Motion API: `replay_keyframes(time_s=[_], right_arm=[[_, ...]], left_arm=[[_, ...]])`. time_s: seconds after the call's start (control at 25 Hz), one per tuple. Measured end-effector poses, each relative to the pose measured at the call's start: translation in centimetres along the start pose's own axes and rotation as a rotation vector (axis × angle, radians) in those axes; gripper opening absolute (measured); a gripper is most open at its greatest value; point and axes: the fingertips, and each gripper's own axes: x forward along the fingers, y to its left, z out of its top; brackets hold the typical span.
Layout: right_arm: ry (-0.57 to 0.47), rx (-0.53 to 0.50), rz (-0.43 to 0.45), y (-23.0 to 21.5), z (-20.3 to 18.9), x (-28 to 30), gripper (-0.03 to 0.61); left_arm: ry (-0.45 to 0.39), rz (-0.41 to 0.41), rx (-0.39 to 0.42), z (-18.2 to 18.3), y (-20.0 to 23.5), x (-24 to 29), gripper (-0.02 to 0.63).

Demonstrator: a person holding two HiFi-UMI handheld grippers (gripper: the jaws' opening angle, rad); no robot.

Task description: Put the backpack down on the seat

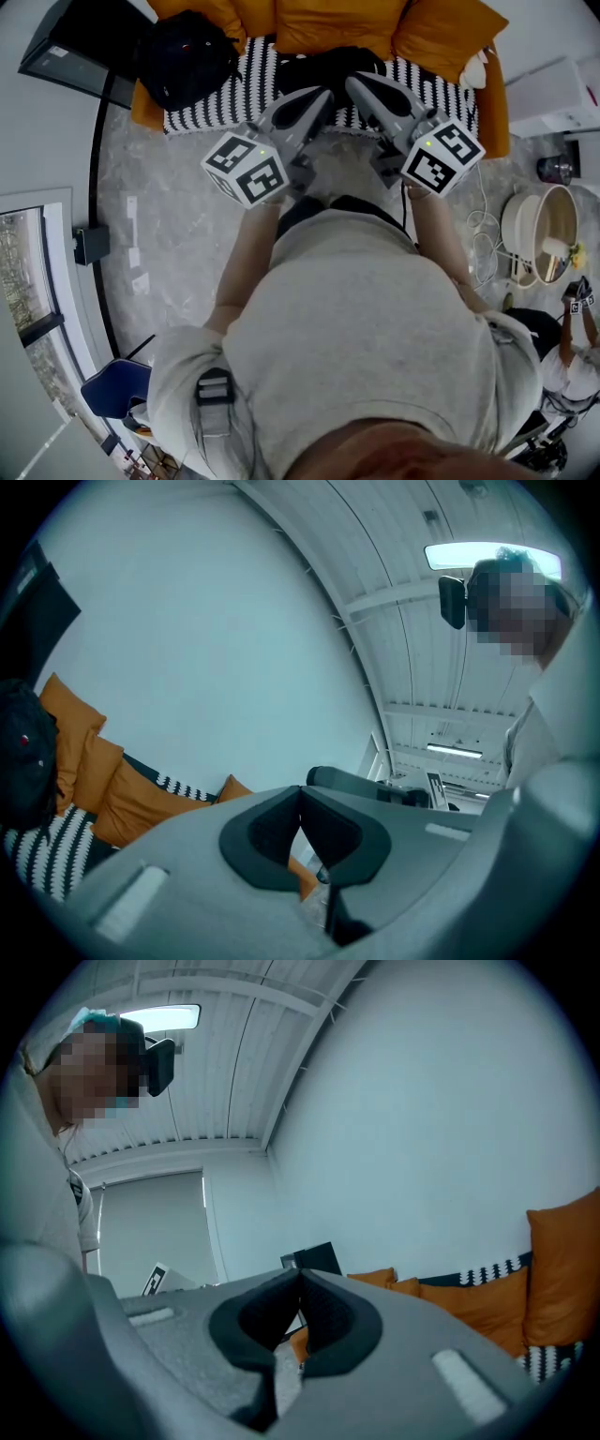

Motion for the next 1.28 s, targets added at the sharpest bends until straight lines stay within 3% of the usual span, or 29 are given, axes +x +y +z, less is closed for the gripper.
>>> replay_keyframes(time_s=[0.48, 1.28], right_arm=[[0.014, 0.013, 0.001, -0.8, -0.9, -0.7, 0.003], [0.046, 0.003, -0.023, -2.1, -2.2, -0.5, 0.003]], left_arm=[[0.05, 0.034, 0.057, -1.1, 0.4, 1.3, 0.006], [0.05, 0.03, 0.014, -1.1, 1.6, 2.5, 0.006]])
